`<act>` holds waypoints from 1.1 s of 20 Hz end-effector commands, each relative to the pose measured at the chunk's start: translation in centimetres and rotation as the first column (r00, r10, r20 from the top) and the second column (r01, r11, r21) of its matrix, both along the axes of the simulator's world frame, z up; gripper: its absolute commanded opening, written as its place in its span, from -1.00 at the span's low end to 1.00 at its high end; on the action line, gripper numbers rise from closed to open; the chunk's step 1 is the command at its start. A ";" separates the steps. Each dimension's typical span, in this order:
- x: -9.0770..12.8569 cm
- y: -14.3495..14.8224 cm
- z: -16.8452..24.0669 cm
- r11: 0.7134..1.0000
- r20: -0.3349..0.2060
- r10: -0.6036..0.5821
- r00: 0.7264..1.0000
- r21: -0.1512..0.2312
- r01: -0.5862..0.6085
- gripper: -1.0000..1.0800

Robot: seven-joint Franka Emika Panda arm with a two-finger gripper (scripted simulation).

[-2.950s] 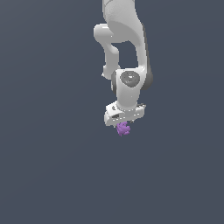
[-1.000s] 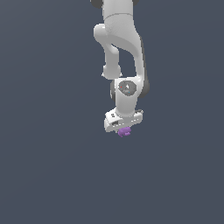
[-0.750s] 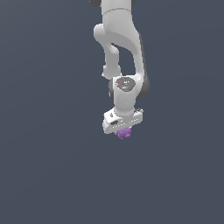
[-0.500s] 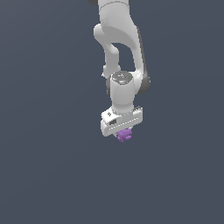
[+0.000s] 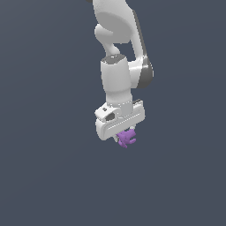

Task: Pick up the object and move it to a goal position.

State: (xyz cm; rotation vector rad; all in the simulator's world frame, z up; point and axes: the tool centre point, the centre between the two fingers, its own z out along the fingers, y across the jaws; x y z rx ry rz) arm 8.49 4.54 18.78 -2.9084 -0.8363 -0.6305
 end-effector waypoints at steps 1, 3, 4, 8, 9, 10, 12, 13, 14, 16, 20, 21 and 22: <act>1.0 -0.1 2.0 0.999 0.048 0.031 0.998 0.013 -0.031 -1.00; 1.7 -0.2 3.6 0.998 0.083 0.053 0.995 0.022 -0.055 -1.00; 2.0 -0.2 4.3 0.997 0.101 0.064 0.993 0.026 -0.067 -1.00; 3.0 -0.4 7.3 0.993 0.168 0.105 0.980 0.041 -0.113 -1.00; 3.3 -0.4 8.0 0.991 0.185 0.115 0.976 0.044 -0.125 -1.00; 3.5 -0.5 8.8 0.990 0.201 0.124 0.972 0.048 -0.136 -1.00; 3.9 -0.5 10.2 0.986 0.233 0.143 0.962 0.053 -0.159 -1.00; 4.0 -0.6 11.0 0.984 0.248 0.151 0.957 0.056 -0.170 -1.00; 4.2 -0.6 11.7 0.982 0.264 0.160 0.951 0.058 -0.181 -1.00; 4.5 -0.7 13.1 0.977 0.295 0.177 0.939 0.062 -0.204 -1.00; 5.0 -0.9 15.9 0.966 0.353 0.208 0.912 0.069 -0.247 -1.00; 5.0 -0.9 16.5 0.964 0.366 0.215 0.906 0.070 -0.257 -1.00; 5.1 -1.0 17.1 0.961 0.378 0.221 0.899 0.071 -0.266 -1.00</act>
